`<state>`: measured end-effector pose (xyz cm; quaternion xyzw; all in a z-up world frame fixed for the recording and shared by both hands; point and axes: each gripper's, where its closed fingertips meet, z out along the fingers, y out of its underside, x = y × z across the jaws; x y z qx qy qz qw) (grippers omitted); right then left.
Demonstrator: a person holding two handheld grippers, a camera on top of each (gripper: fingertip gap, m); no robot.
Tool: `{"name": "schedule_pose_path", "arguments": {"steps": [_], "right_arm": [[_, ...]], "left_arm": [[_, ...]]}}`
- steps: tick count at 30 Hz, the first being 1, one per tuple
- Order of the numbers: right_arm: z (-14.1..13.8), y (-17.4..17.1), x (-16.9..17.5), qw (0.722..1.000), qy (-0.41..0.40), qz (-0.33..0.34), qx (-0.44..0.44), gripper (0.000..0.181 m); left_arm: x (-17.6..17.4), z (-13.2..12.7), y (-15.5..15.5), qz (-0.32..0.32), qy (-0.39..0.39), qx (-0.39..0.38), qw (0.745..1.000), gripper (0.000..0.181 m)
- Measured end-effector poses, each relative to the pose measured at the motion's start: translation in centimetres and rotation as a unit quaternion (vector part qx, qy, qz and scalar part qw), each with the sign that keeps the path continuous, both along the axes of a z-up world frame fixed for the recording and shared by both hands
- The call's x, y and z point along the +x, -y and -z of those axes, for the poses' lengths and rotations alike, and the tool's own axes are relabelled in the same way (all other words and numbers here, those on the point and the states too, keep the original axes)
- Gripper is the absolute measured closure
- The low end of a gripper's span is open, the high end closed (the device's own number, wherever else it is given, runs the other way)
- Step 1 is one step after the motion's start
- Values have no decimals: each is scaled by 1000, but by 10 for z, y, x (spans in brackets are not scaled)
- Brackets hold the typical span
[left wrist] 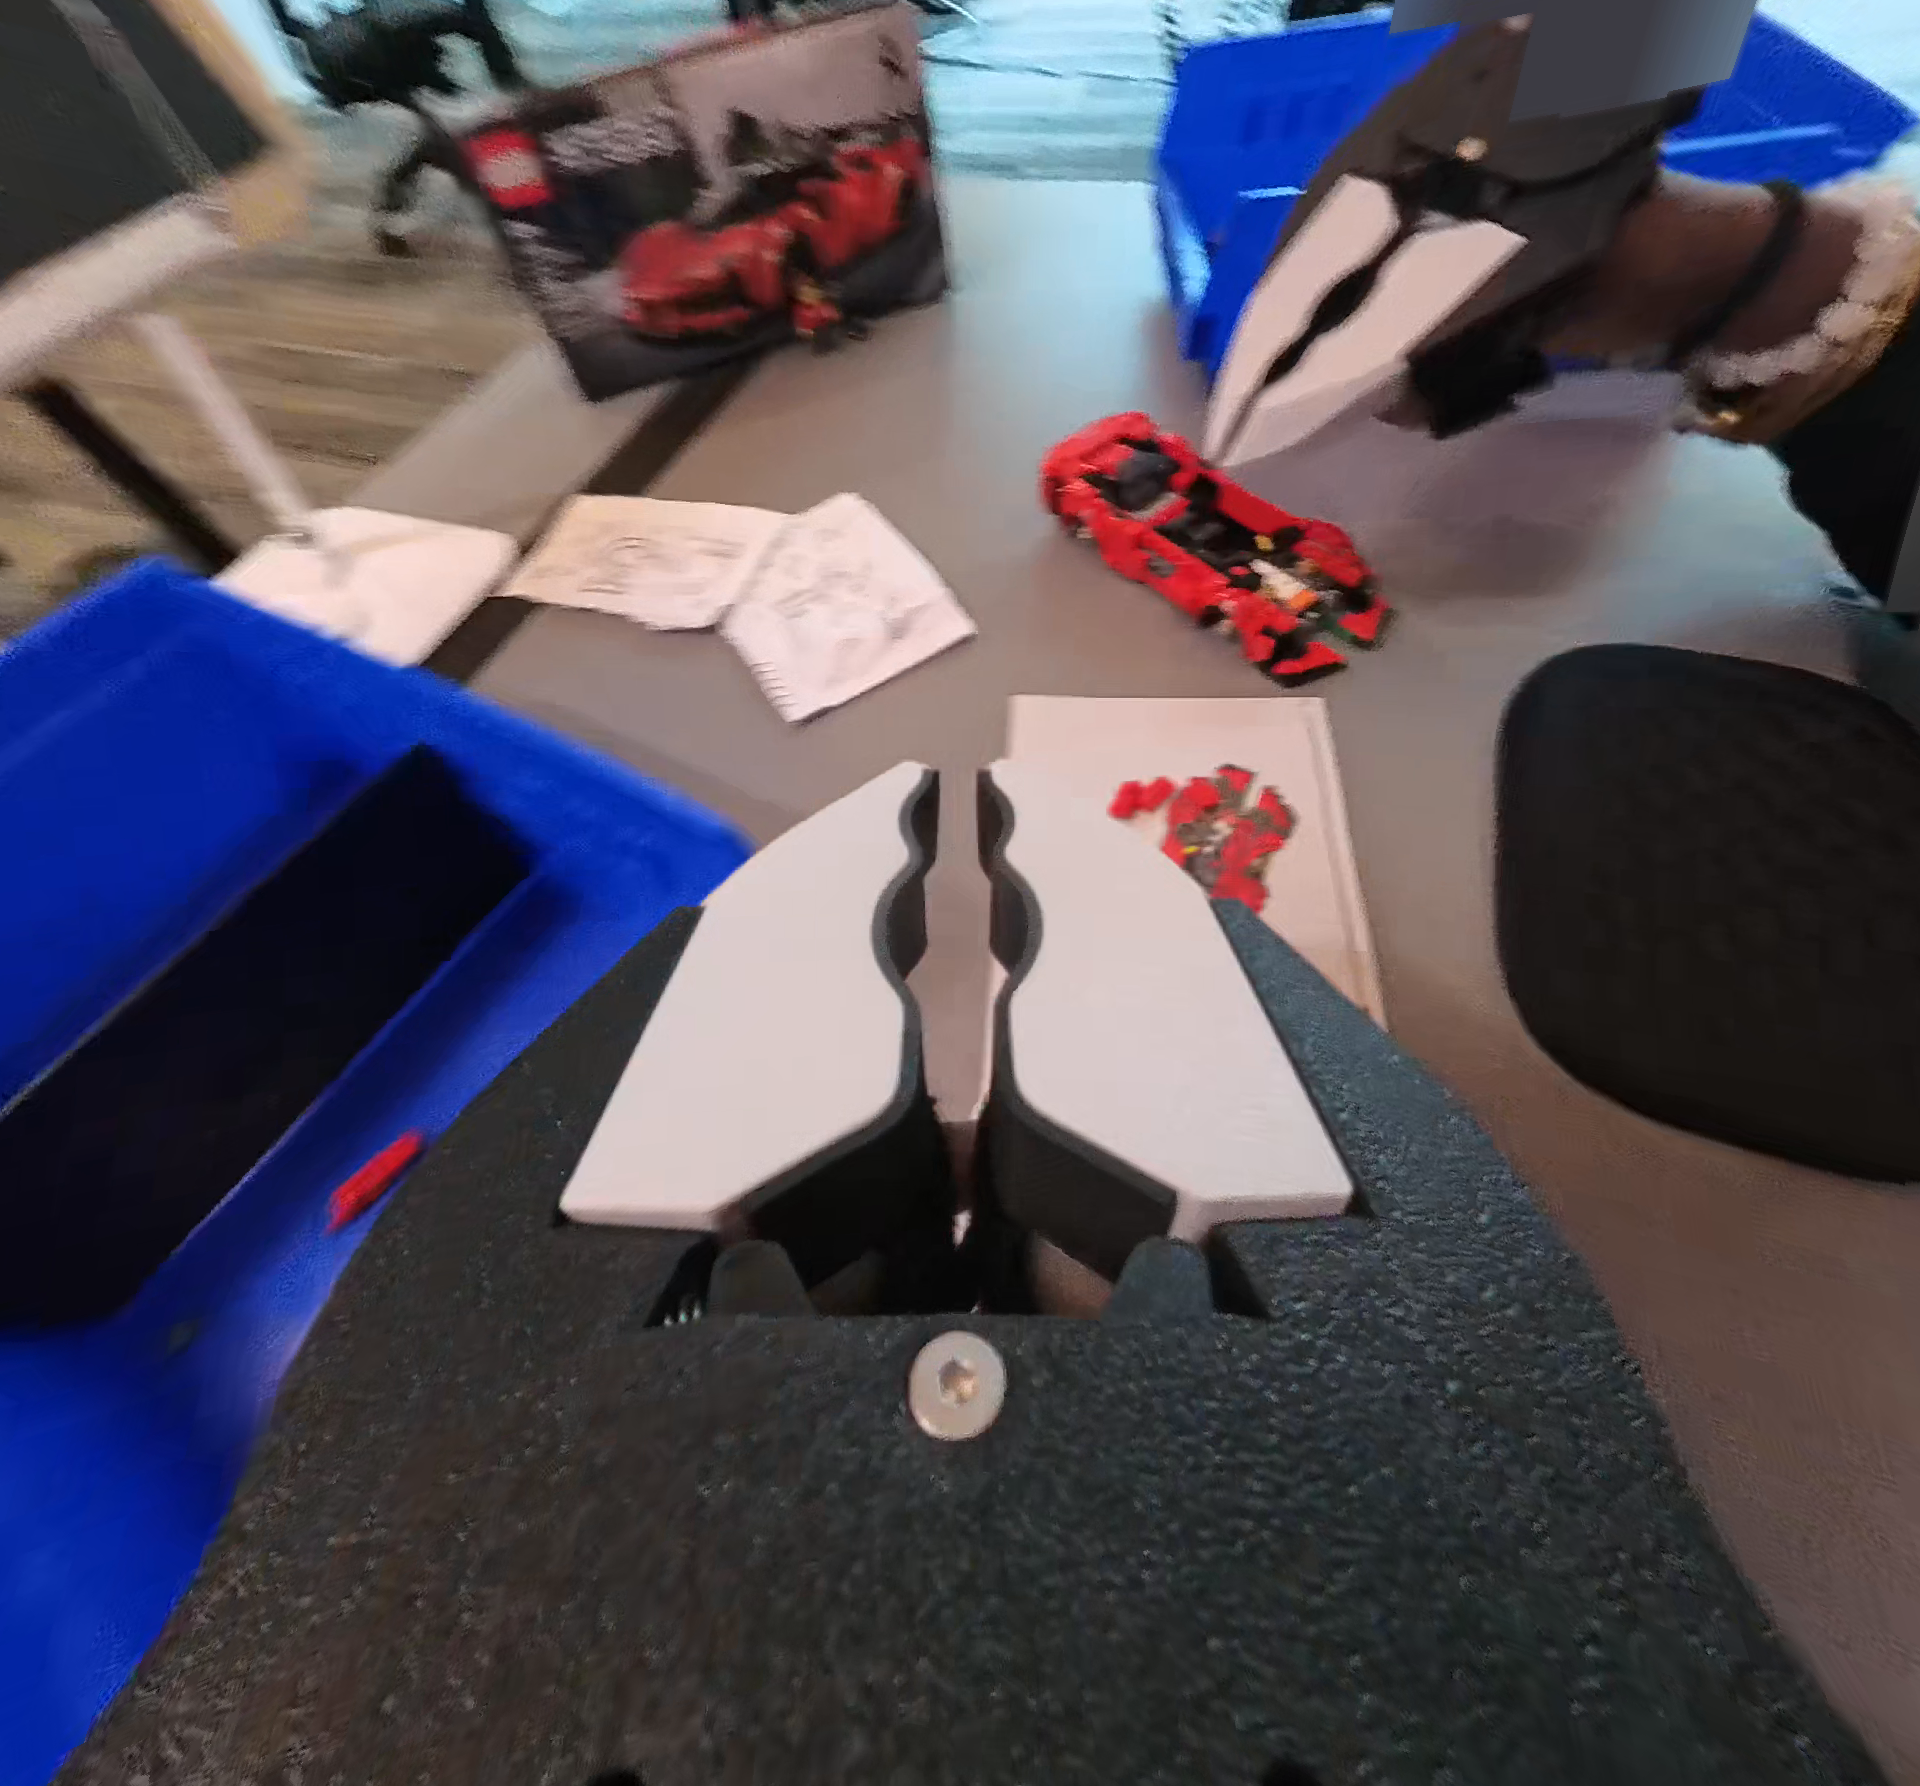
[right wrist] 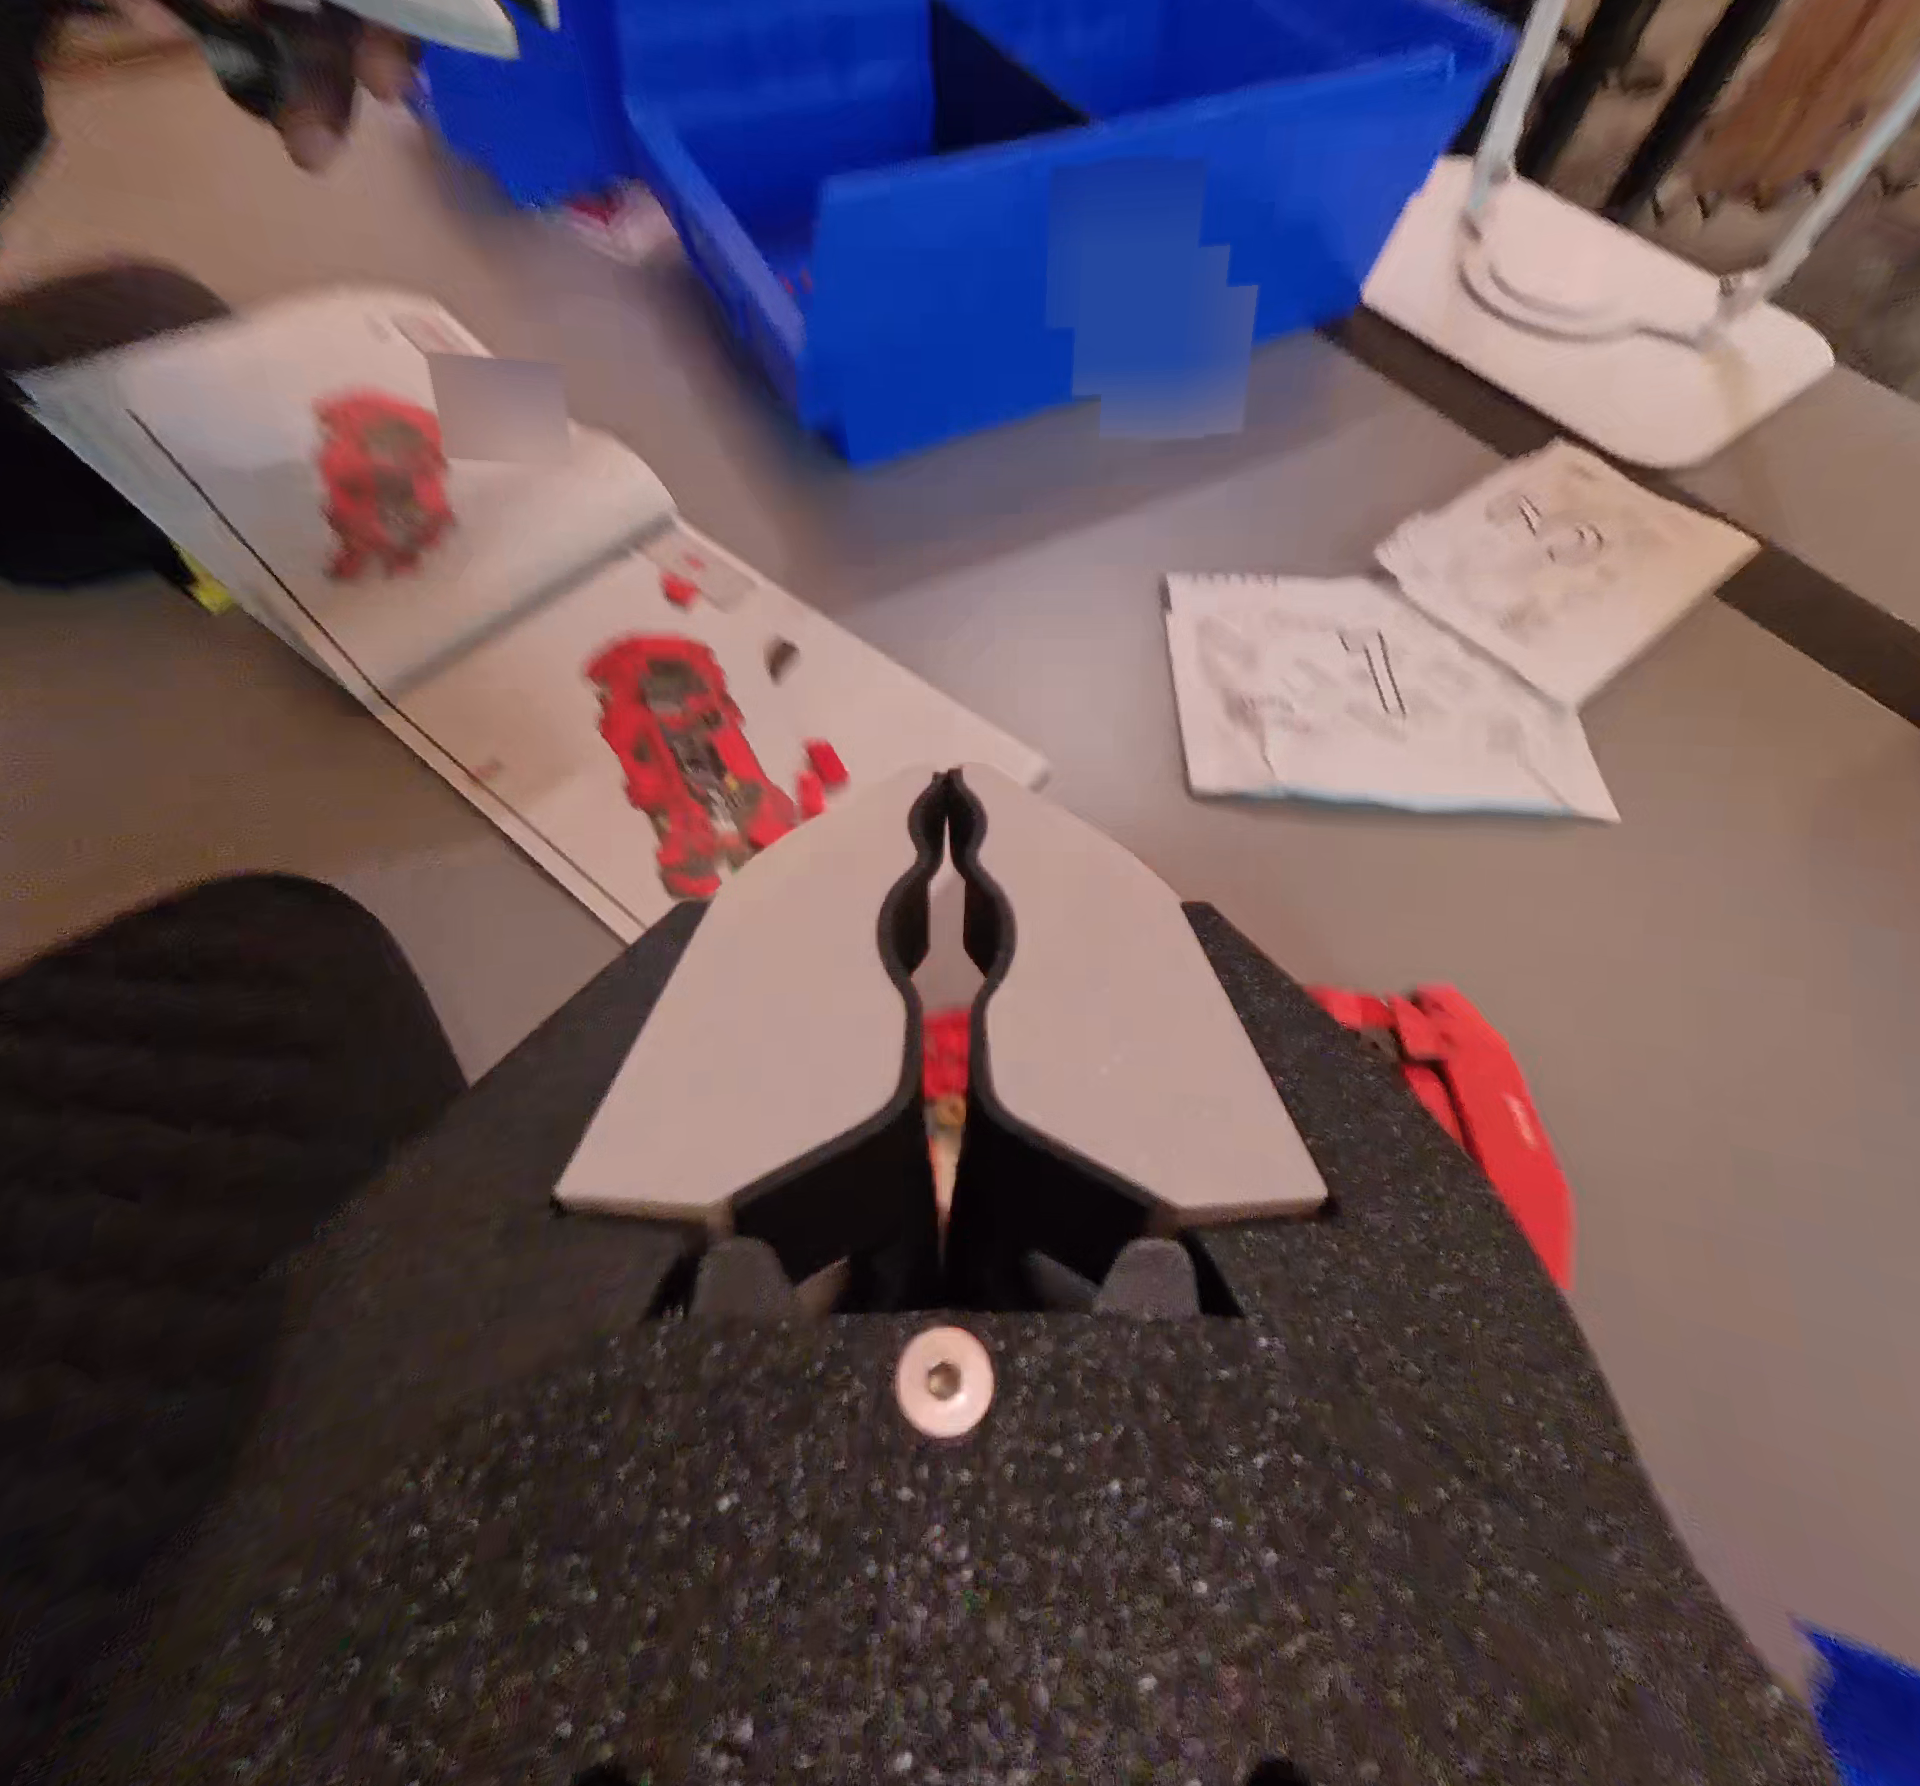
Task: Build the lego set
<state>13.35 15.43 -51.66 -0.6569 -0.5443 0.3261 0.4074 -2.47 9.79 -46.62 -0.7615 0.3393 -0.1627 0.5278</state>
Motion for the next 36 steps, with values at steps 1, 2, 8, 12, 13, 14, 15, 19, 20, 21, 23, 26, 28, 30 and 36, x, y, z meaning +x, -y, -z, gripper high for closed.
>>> {"name": "schedule_pose_path", "arguments": {"steps": [1, 2, 8, 12, 13, 14, 15, 19, 20, 21, 23, 26, 28, 30, 36], "right_arm": [[-4, 5, -6, 1000, -25, -8, -10, 181], [-8, 11, -12, 999, -46, -22, -20, 181], [-8, 44, -52, 993, -59, -99, -35, 181], [8, 72, -82, 985, 17, -159, -61, 130], [13, 79, -89, 981, 37, -177, -67, 135], [16, 82, -97, 980, 47, -182, -65, 138], [19, 84, -105, 979, 49, -189, -57, 144], [26, 91, -130, 976, 21, -217, -7, 149], [30, 89, -134, 977, 18, -215, 2, 152], [33, 87, -136, 977, 14, -213, 8, 164], [39, 83, -136, 977, 9, -212, 13, 181], [51, 76, -124, 978, 63, -200, -15, 181], [49, 64, -110, 979, 103, -176, -25, 173], [46, 51, -91, 976, 145, -157, -34, 162], [58, 40, -95, 966, 205, -139, -77, 167]], "left_arm": [[-15, -6, 5, -23, 6, 15, 1000, 174], [-29, -10, 11, -40, 12, 25, 999, 174], [-77, 11, 32, -105, 18, 24, 994, 170], [-78, 42, 39, -97, 36, -19, 994, 169], [-78, 48, 40, -95, 44, -31, 994, 170], [-76, 52, 40, -88, 54, -39, 994, 171], [-72, 54, 41, -77, 69, -45, 994, 173], [-65, 62, 42, -62, 105, -54, 991, 176], [-64, 62, 43, -59, 113, -51, 991, 176], [-63, 62, 44, -53, 119, -48, 990, 176], [-61, 63, 44, -50, 125, -48, 990, 176], [-59, 69, 44, -48, 123, -60, 989, 176], [-57, 73, 45, -43, 116, -64, 990, 176], [-56, 74, 45, -42, 111, -65, 991, 176], [-57, 75, 44, -43, 112, -67, 990, 176]]}}
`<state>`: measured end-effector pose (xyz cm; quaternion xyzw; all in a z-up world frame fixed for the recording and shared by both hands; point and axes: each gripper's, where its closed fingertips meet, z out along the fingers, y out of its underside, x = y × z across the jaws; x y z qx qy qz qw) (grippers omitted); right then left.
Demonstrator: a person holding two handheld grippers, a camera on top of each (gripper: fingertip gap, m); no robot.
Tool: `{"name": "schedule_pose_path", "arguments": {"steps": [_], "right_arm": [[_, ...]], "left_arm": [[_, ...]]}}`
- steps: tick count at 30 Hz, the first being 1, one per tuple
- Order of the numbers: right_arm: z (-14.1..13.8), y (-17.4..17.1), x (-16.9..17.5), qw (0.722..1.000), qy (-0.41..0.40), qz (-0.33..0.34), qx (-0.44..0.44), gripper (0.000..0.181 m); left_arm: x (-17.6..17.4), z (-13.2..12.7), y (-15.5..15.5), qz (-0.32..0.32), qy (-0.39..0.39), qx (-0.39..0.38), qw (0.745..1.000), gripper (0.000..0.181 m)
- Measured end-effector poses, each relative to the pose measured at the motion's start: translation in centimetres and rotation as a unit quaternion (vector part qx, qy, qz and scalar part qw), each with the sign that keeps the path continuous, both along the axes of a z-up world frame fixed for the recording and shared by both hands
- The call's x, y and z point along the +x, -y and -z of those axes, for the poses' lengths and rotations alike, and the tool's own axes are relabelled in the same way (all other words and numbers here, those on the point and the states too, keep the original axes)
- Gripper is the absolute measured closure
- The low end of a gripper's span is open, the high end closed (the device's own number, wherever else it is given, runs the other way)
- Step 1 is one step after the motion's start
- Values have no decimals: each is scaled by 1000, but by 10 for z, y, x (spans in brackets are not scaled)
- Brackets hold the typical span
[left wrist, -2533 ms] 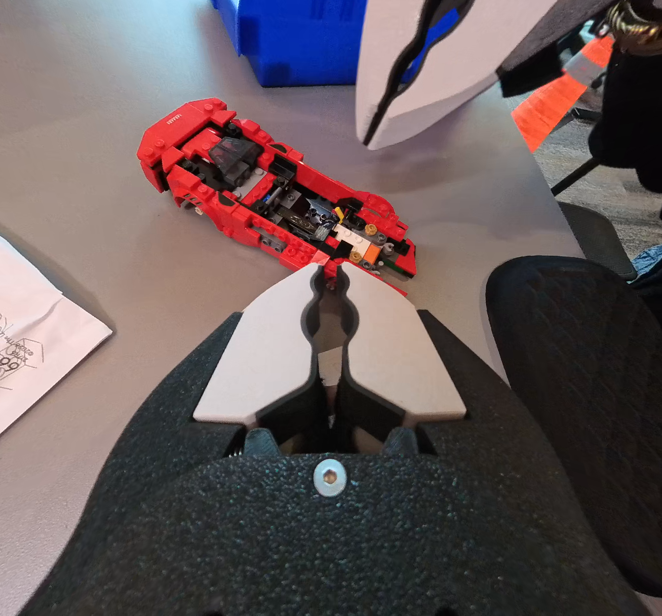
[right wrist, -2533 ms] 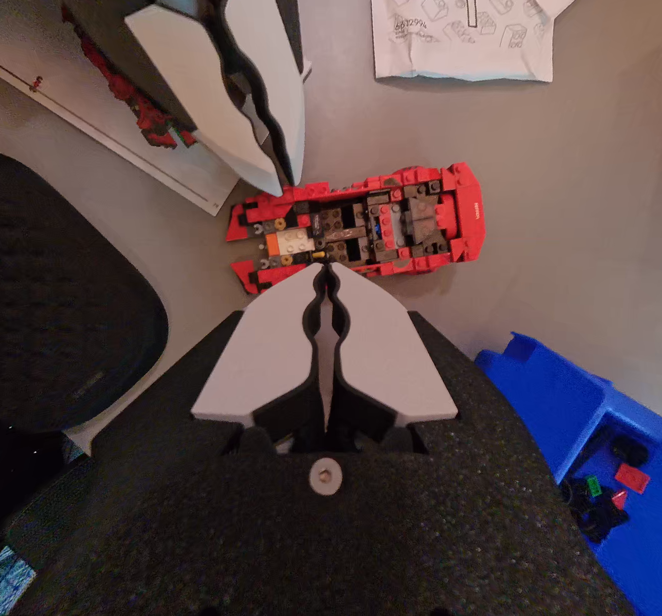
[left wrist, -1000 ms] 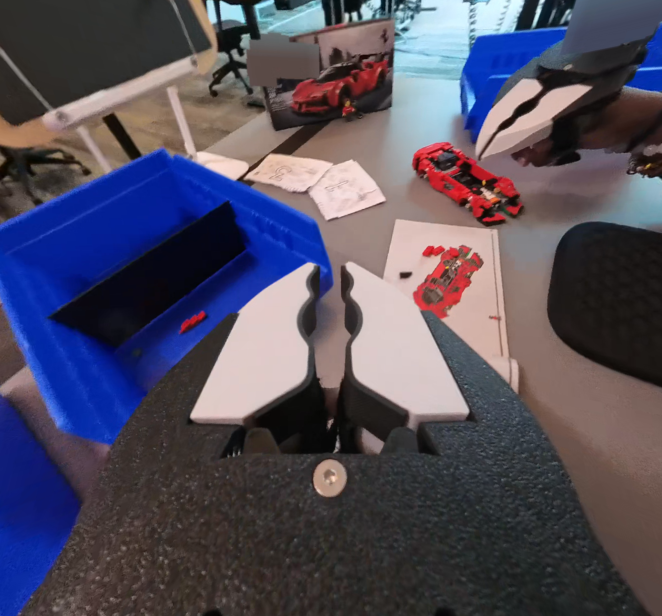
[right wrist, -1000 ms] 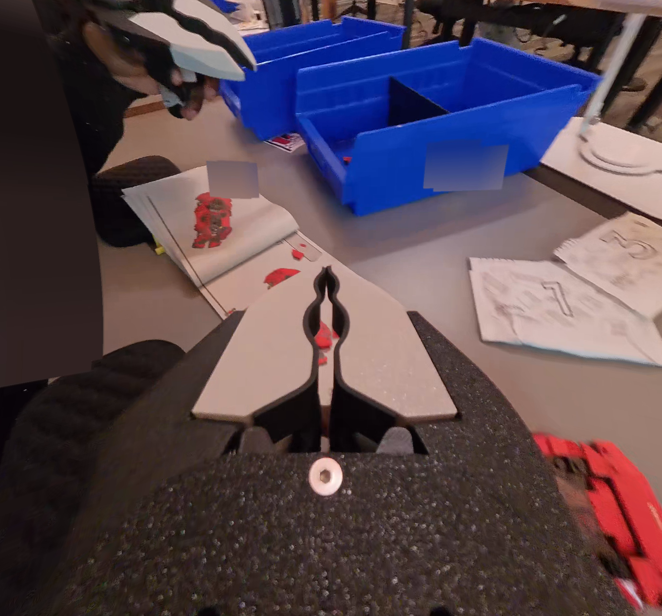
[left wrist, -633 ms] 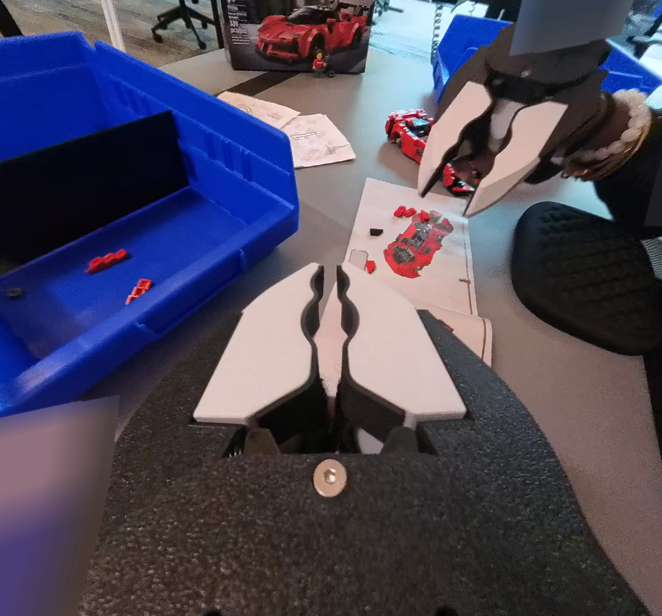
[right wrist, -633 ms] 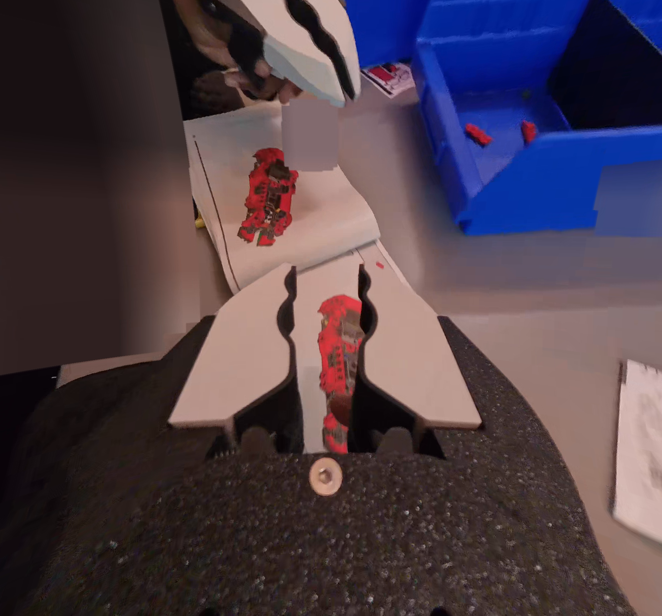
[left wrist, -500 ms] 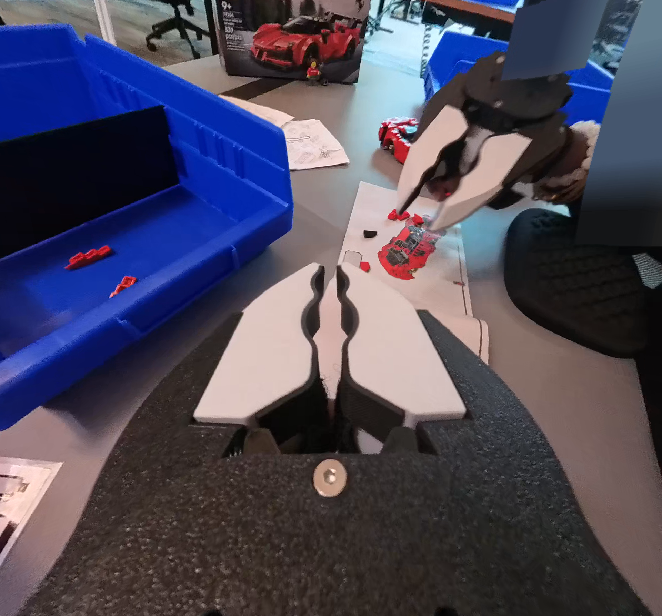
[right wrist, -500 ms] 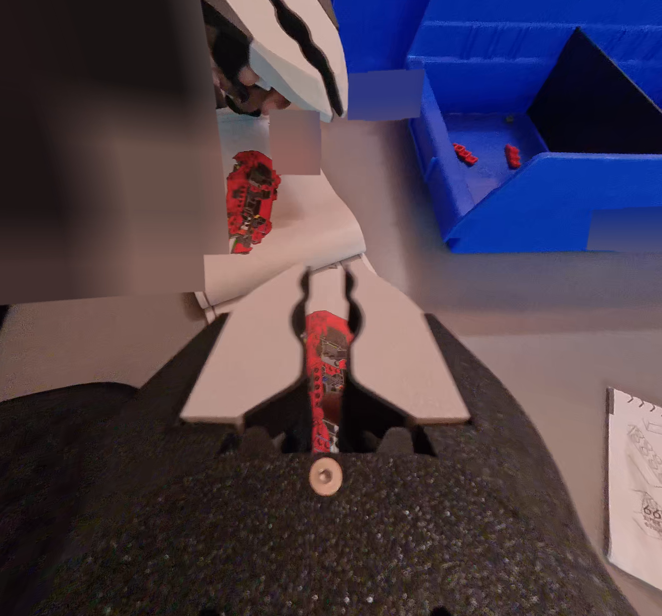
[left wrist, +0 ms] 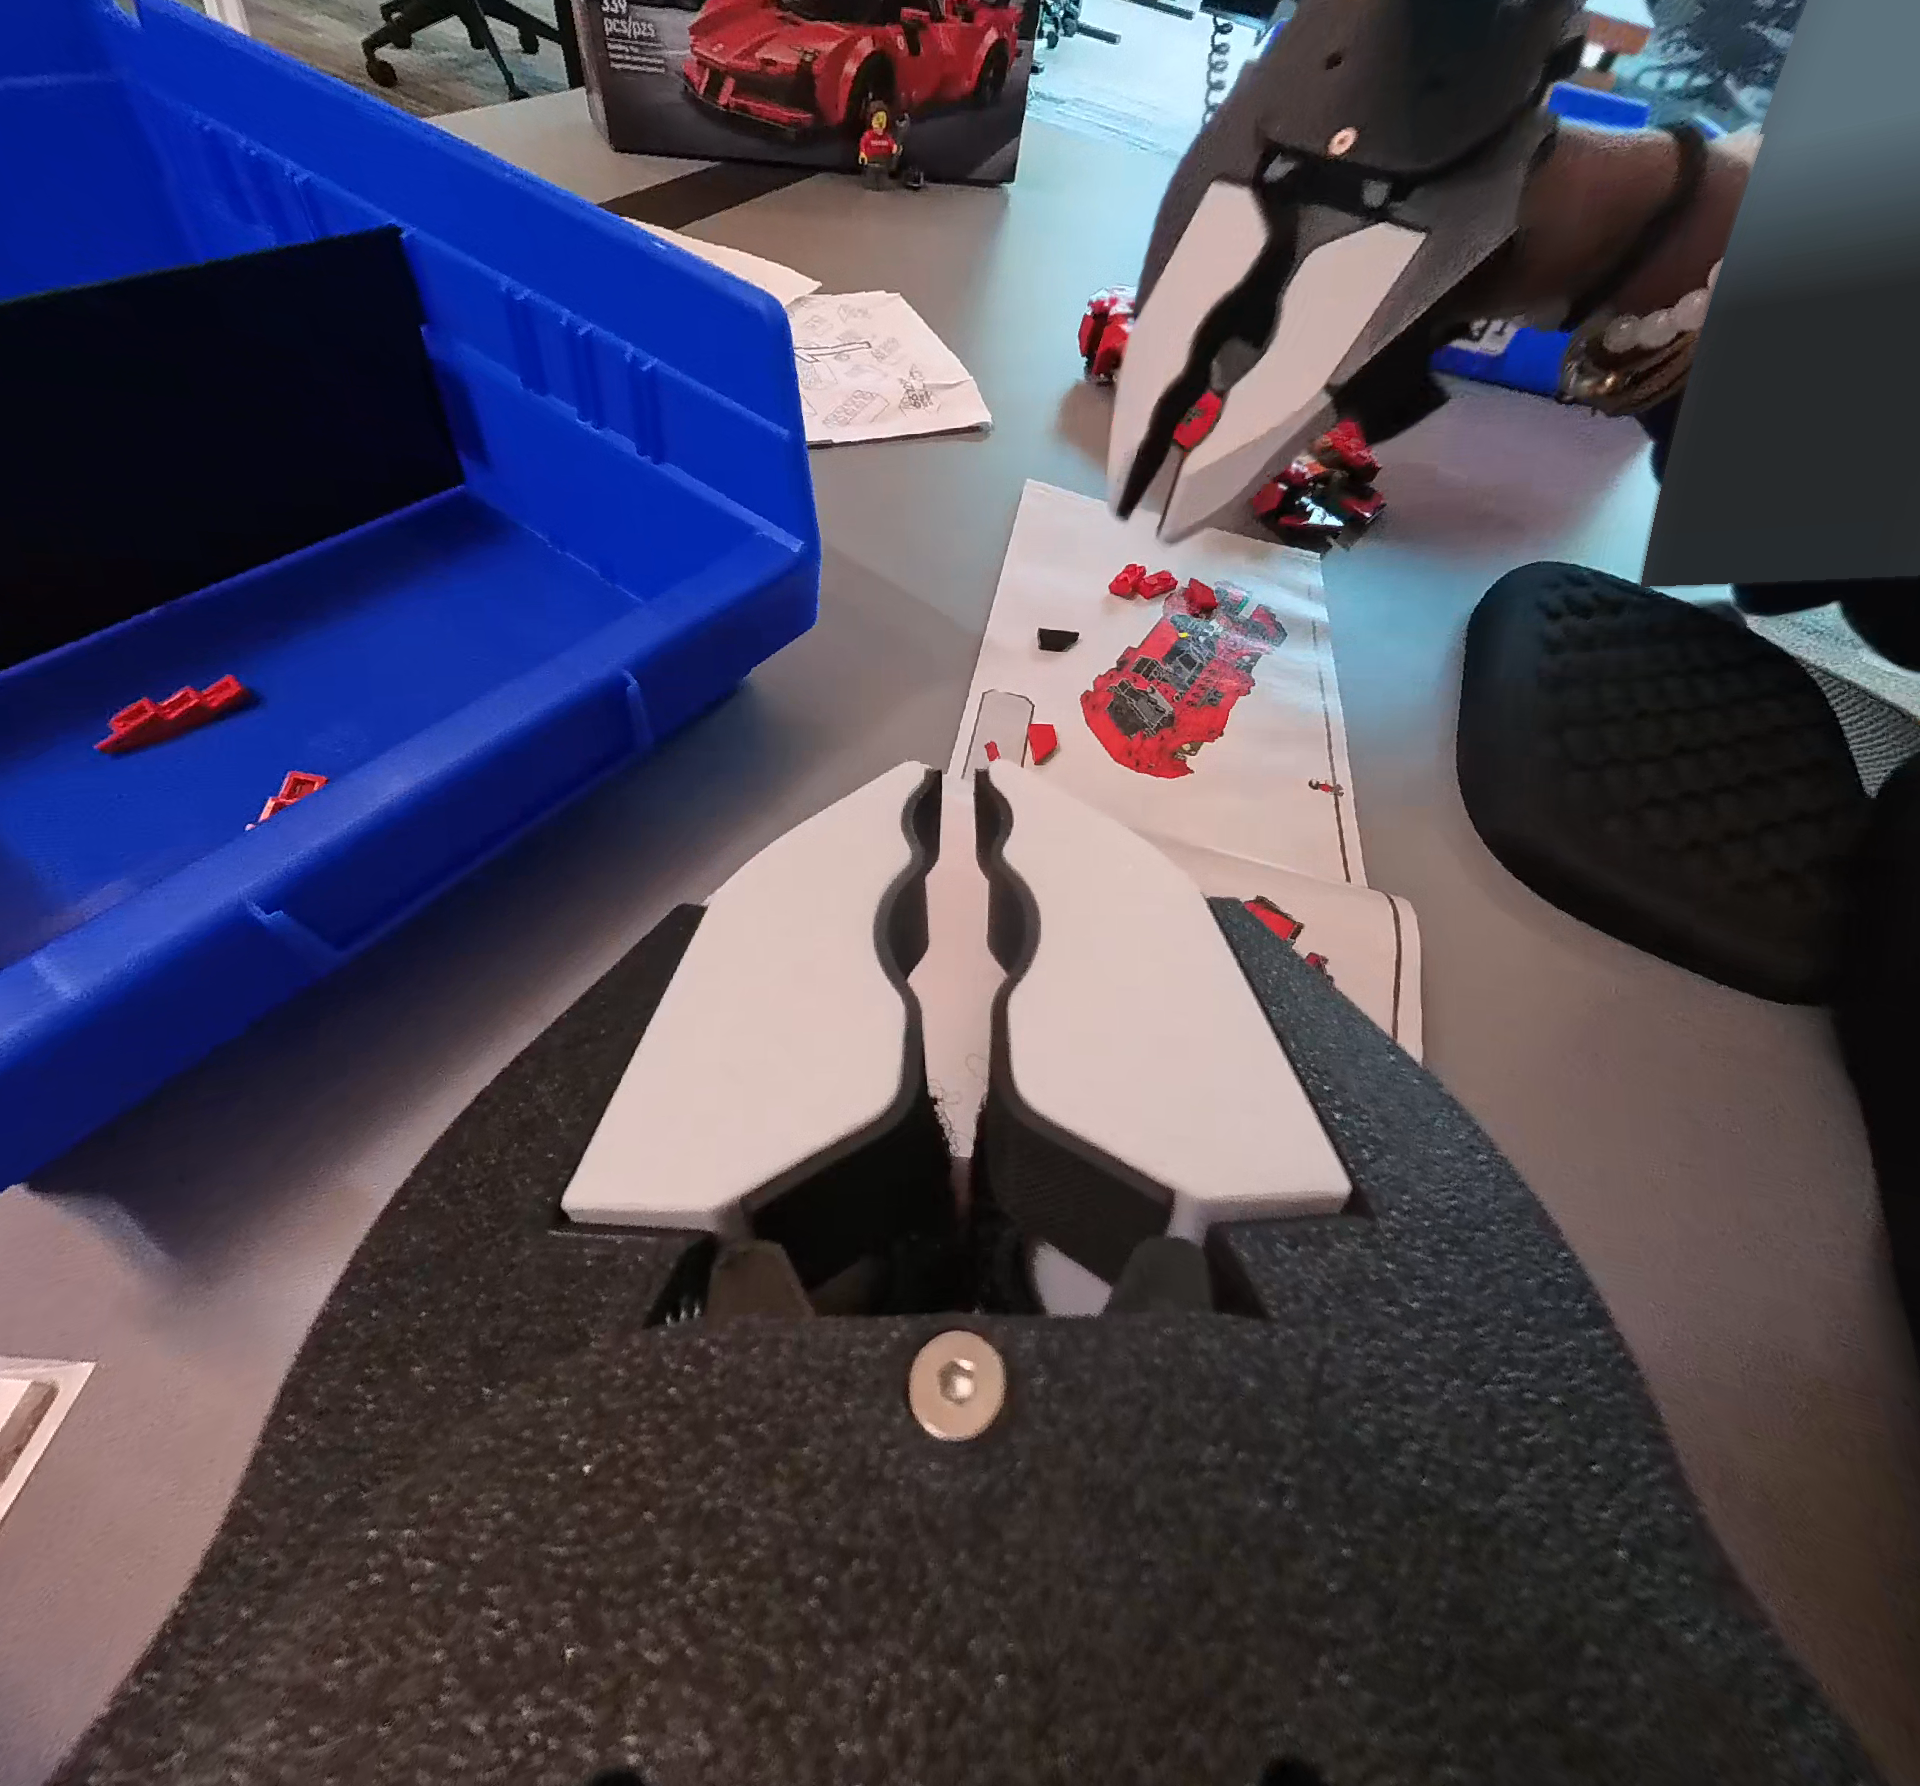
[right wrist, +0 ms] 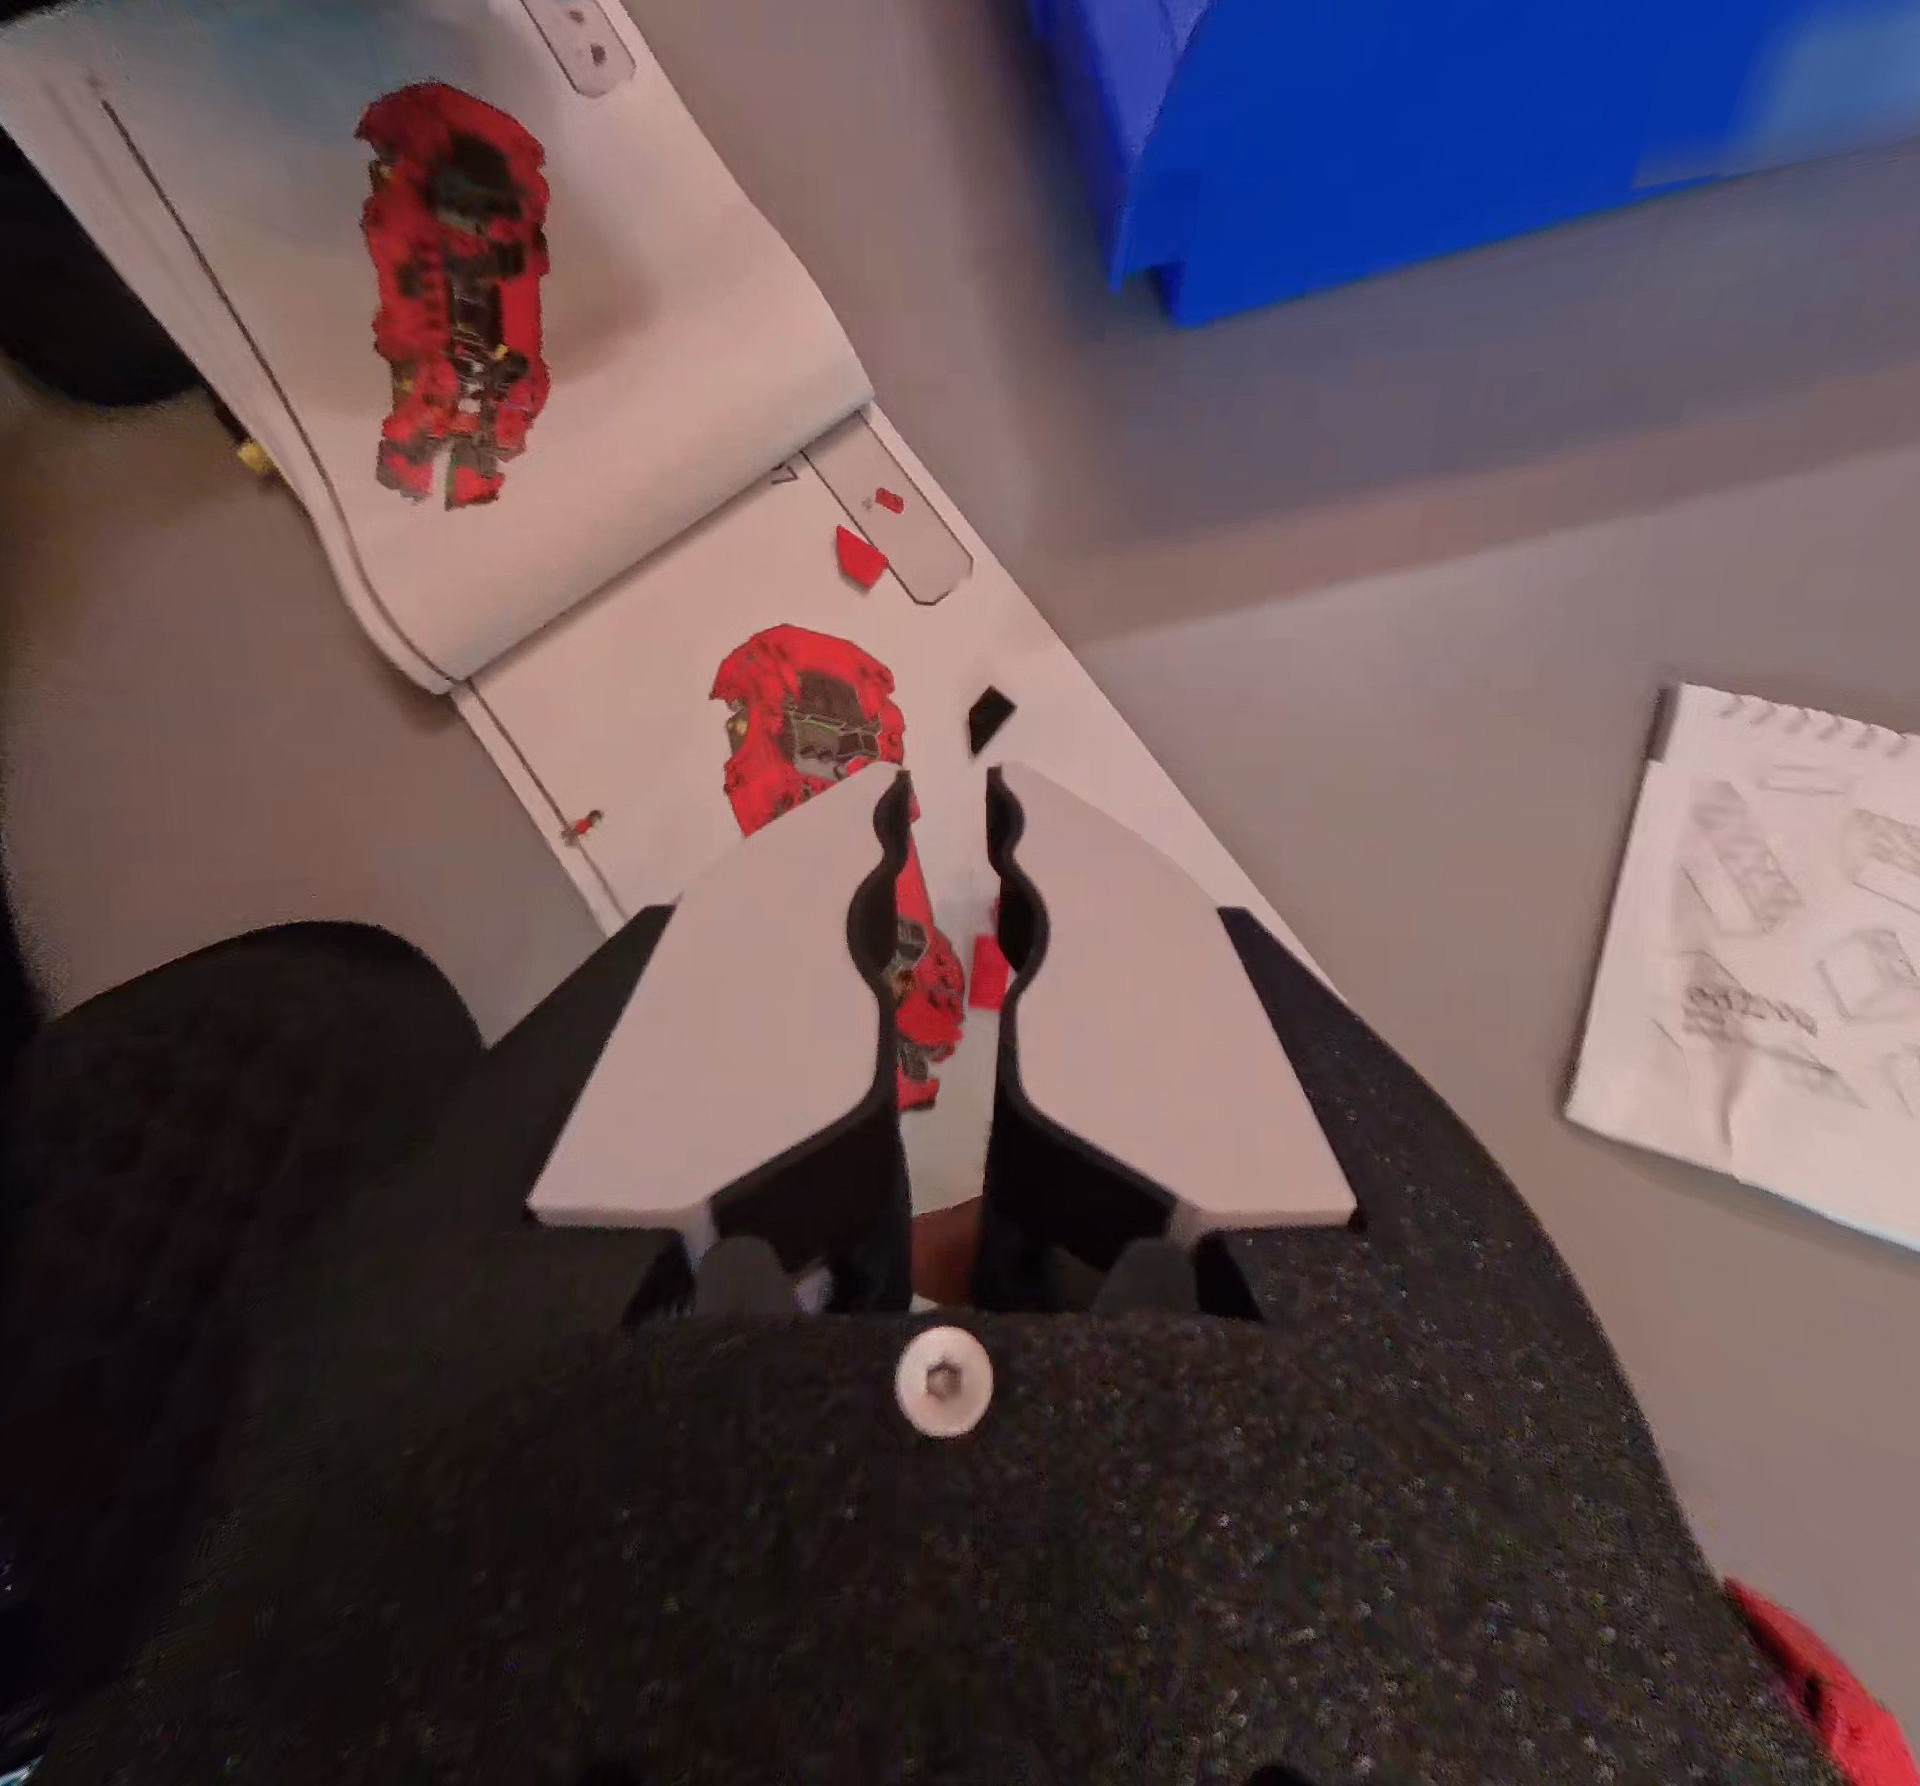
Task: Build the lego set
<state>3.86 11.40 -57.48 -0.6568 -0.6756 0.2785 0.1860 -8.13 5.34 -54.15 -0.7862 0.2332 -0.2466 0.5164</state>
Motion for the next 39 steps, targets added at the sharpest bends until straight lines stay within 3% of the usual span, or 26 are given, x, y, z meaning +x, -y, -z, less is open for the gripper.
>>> {"name": "schedule_pose_path", "arguments": {"steps": [10, 14, 21, 25, 28, 30, 34, 39], "right_arm": [[36, -4, -16, 996, 87, -1, 5, 163], [38, -9, -17, 996, 84, -4, 39, 174], [31, -10, -13, 994, 67, -55, 66, 175], [-17, -20, 27, 994, 34, -54, 91, 176], [-55, -30, 89, 991, 34, -47, 124, 176], [-66, -33, 130, 988, 51, -45, 136, 176], [-55, -31, 177, 990, 65, -36, 120, 176], [-25, -26, 183, 992, 58, -48, 102, 176]], "left_arm": [[0, 2, 0, -1, 1, -4, 1000, 176], [0, 3, -1, 0, 1, -6, 1000, 176], [0, 3, -2, 2, -4, 2, 1000, 176], [1, 2, -2, 5, -7, 7, 1000, 176], [4, 3, -2, 17, -24, -1, 1000, 175], [11, -2, -2, 27, -36, -3, 999, 175], [37, -20, 1, 62, -70, -16, 995, 174], [96, -51, 2, 132, -74, -15, 988, 174]]}}
